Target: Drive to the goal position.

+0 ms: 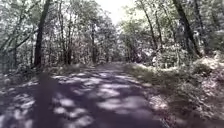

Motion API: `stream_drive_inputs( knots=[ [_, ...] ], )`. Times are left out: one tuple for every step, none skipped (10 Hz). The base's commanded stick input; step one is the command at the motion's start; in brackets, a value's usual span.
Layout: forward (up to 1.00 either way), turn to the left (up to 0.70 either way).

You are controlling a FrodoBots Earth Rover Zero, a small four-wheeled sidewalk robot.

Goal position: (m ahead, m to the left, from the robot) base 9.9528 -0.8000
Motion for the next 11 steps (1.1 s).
stream_drive_inputs(
  knots=[
    [0.45, 0.0],
    [0.45, 0.0],
    [0.45, 0.0],
    [0.45, 0.0],
    [0.45, 0.0],
    [0.45, 0.0],
    [0.45, 0.0],
    [0.45, 0.0],
    [0.45, 0.0],
    [0.45, 0.0],
    [0.45, 0.0]
  ],
)
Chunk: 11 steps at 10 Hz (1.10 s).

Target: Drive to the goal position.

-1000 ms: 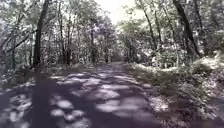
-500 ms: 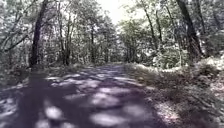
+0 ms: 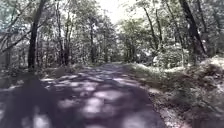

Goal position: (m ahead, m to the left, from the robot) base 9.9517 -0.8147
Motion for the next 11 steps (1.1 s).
stream_drive_inputs(
  knots=[
    [0.45, 0.0],
    [0.45, 0.0],
    [0.45, 0.0],
    [0.45, 0.0],
    [0.45, 0.0],
    [0.45, 0.0],
    [0.45, 0.0],
    [0.45, 0.0],
    [0.45, 0.0],
    [0.45, 0.0],
    [0.45, 0.0]
  ],
)
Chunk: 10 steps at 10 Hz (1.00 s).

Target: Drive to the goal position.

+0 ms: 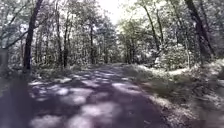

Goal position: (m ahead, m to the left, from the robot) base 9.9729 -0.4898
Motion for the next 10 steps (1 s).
stream_drive_inputs(
  knots=[
    [0.45, 0.0],
    [0.45, 0.0],
    [0.45, 0.0],
    [0.45, 0.0],
    [0.45, 0.0],
    [0.45, 0.0],
    [0.45, 0.0],
    [0.45, 0.0],
    [0.45, 0.0],
    [0.45, 0.0]
  ],
)
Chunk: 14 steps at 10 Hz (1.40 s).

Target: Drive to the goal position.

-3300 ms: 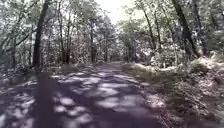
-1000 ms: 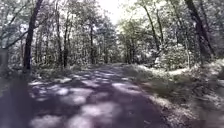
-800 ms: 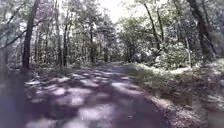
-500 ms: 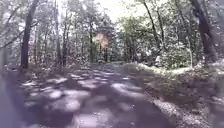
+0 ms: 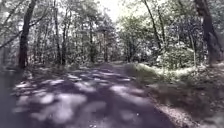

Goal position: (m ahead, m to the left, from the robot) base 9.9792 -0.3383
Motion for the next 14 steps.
stream_drive_inputs(
  knots=[
    [0.45, 0.0],
    [0.45, 0.0],
    [0.45, 0.0],
    [0.45, 0.0],
    [0.45, 0.0],
    [0.45, 0.0],
    [0.45, 0.0],
    [0.45, 0.0],
    [0.45, 0.0],
    [0.45, 0.0],
    [0.45, 0.0],
    [0.45, 0.0],
    [0.45, 0.0],
    [0.45, 0.0]
  ],
)
